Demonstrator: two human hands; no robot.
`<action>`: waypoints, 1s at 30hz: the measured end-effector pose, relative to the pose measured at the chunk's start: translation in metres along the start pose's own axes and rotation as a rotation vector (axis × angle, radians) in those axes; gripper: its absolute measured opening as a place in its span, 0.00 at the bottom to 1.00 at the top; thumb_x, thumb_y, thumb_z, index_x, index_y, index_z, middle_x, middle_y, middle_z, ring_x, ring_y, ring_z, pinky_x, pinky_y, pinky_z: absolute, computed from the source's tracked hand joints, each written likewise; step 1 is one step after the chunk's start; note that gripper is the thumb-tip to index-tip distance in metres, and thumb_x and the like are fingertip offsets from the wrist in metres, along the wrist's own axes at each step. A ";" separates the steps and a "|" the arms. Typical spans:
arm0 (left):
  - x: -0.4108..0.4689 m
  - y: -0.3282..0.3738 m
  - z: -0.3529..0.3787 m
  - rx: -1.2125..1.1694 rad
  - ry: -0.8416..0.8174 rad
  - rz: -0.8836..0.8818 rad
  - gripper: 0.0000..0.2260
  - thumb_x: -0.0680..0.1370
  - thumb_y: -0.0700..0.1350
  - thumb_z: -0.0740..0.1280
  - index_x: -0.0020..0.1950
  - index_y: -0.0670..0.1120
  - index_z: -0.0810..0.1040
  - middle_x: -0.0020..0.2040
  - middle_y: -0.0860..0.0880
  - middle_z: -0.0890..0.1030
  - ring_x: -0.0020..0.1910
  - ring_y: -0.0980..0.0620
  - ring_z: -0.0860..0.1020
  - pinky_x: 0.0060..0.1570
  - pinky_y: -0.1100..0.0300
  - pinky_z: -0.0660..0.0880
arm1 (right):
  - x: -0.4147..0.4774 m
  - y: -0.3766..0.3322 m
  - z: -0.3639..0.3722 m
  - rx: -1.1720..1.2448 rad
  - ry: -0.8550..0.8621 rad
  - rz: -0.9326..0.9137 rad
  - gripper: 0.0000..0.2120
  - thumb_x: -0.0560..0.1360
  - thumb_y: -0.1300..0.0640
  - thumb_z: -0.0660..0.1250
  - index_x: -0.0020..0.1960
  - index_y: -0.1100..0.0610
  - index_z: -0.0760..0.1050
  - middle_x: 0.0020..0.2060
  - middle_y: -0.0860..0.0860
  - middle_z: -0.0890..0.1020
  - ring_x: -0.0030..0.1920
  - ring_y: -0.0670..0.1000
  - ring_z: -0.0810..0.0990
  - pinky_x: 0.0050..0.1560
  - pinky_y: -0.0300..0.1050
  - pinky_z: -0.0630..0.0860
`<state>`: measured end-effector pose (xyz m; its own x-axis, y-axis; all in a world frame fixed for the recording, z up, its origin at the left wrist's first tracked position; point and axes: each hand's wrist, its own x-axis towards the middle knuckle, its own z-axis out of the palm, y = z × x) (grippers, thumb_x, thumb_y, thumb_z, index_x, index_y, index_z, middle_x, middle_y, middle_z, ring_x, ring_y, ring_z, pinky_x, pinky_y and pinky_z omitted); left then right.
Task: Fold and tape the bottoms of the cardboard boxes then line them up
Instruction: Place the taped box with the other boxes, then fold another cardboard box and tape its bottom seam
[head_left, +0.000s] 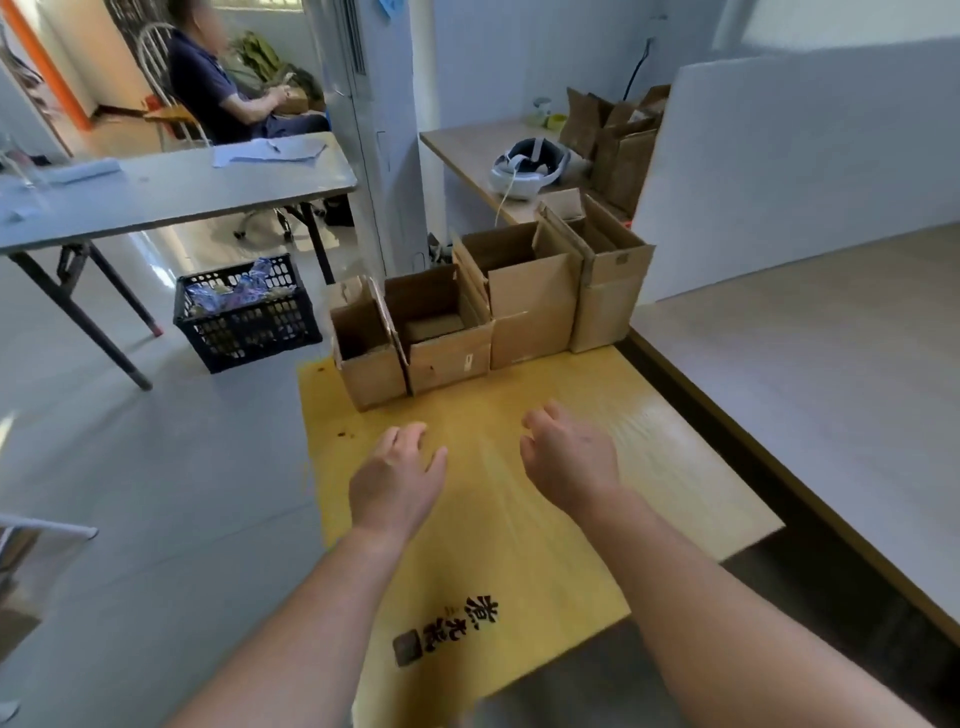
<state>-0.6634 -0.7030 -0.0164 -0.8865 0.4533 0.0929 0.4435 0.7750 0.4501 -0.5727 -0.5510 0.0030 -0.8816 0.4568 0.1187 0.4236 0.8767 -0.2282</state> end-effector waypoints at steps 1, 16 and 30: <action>-0.014 0.011 0.007 0.026 -0.039 0.012 0.17 0.80 0.54 0.60 0.66 0.50 0.72 0.57 0.52 0.76 0.51 0.50 0.76 0.40 0.60 0.70 | -0.019 0.013 -0.005 0.006 -0.005 0.014 0.11 0.81 0.53 0.57 0.58 0.56 0.74 0.48 0.51 0.77 0.43 0.51 0.78 0.43 0.47 0.79; -0.203 0.241 0.102 0.011 -0.271 0.507 0.16 0.79 0.54 0.61 0.62 0.46 0.75 0.59 0.48 0.78 0.58 0.48 0.75 0.51 0.56 0.70 | -0.289 0.212 -0.086 -0.120 0.068 0.419 0.14 0.81 0.55 0.53 0.62 0.55 0.72 0.54 0.52 0.77 0.49 0.55 0.78 0.45 0.46 0.72; -0.277 0.417 0.184 -0.045 -0.432 0.924 0.16 0.79 0.52 0.61 0.64 0.47 0.74 0.61 0.50 0.77 0.59 0.50 0.74 0.56 0.56 0.71 | -0.403 0.345 -0.119 -0.206 0.122 0.870 0.14 0.80 0.55 0.55 0.61 0.56 0.73 0.56 0.54 0.77 0.52 0.58 0.77 0.45 0.45 0.69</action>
<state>-0.2083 -0.4246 -0.0178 -0.0730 0.9926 0.0967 0.9167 0.0286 0.3987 -0.0463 -0.4145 -0.0085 -0.2088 0.9739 0.0895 0.9698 0.2179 -0.1091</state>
